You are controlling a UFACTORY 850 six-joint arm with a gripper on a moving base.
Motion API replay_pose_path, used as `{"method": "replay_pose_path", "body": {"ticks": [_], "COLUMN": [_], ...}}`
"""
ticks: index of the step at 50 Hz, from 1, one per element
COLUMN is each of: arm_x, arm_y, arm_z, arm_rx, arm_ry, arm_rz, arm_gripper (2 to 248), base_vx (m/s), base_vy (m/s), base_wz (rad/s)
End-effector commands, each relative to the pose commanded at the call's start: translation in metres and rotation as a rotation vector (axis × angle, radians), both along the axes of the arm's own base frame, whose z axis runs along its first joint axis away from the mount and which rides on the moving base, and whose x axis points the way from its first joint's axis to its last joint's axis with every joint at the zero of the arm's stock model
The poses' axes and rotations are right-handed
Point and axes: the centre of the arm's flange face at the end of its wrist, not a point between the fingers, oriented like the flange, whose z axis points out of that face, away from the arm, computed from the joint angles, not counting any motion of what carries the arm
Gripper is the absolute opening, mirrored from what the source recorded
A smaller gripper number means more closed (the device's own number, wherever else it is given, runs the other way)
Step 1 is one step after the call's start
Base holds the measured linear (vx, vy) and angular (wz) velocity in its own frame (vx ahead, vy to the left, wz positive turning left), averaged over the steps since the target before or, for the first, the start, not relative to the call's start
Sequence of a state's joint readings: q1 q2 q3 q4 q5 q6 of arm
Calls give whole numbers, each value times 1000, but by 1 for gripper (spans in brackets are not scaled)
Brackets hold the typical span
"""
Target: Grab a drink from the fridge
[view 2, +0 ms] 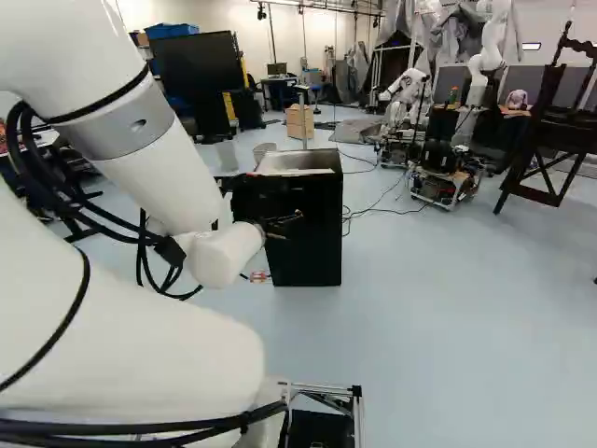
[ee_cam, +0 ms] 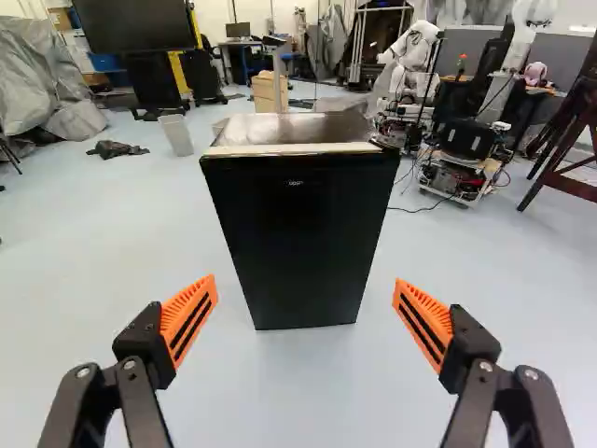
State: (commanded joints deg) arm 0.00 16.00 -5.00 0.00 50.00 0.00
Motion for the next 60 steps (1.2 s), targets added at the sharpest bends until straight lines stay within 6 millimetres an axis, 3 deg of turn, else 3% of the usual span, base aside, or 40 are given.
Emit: {"method": "replay_pose_path", "body": {"ticks": [60], "arm_x": [0], "arm_y": [0], "arm_z": [0], "arm_rx": [0], "arm_ry": [0], "arm_rz": [0], "arm_gripper": [247], "base_vx": [97], "base_vy": [84], "base_wz": [-22]}}
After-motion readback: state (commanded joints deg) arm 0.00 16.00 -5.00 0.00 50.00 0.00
